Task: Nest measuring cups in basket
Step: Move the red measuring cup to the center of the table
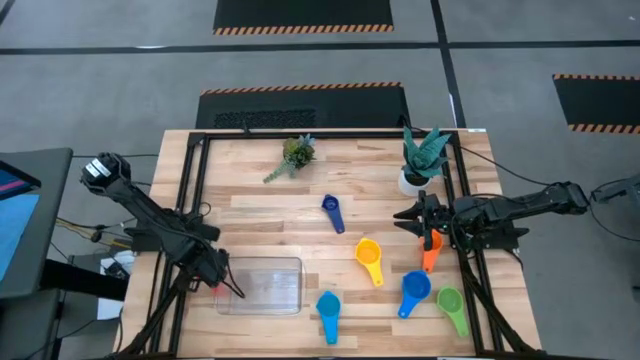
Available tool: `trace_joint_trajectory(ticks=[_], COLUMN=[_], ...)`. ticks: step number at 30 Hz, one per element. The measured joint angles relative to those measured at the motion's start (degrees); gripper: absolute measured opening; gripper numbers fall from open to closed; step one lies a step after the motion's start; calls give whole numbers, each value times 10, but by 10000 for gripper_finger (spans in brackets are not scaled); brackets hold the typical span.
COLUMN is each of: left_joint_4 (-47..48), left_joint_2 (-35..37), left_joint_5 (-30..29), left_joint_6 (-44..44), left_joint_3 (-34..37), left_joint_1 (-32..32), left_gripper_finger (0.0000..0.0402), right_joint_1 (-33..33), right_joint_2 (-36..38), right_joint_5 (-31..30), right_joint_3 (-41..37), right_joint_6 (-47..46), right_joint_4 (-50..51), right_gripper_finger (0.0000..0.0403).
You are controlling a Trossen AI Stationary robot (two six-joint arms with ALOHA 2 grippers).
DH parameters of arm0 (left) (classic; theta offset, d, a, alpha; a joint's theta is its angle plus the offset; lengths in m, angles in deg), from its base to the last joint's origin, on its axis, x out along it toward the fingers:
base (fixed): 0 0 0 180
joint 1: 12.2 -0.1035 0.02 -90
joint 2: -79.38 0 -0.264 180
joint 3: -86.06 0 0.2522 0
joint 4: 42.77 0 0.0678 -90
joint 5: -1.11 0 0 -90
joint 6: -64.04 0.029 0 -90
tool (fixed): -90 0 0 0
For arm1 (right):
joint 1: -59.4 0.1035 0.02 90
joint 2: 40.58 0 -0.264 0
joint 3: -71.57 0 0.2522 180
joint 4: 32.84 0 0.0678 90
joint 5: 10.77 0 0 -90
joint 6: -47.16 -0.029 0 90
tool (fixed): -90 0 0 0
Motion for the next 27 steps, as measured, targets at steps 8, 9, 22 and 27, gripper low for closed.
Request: trace_joint_trajectory(ticks=[8, 9, 22, 27], left_joint_4=[7, 7, 10, 12], left_joint_2=[0, 0, 0, 0], left_joint_5=[-80, -84, -150, -167], left_joint_6=[76, 81, 83, 75], left_joint_3=[1, 1, 1, 1], left_joint_1=[-30, -35, -123, -161], left_gripper_finger=[0, 0, 0, 0], right_joint_1=[0, 0, 0, 0], right_joint_2=[0, 0, 0, 0], right_joint_5=[0, 0, 0, 0], right_joint_3=[0, 0, 0, 0], right_joint_6=[0, 0, 0, 1], right_joint_4=[0, 0, 1, 1], right_gripper_finger=[137, 137, 136, 136])
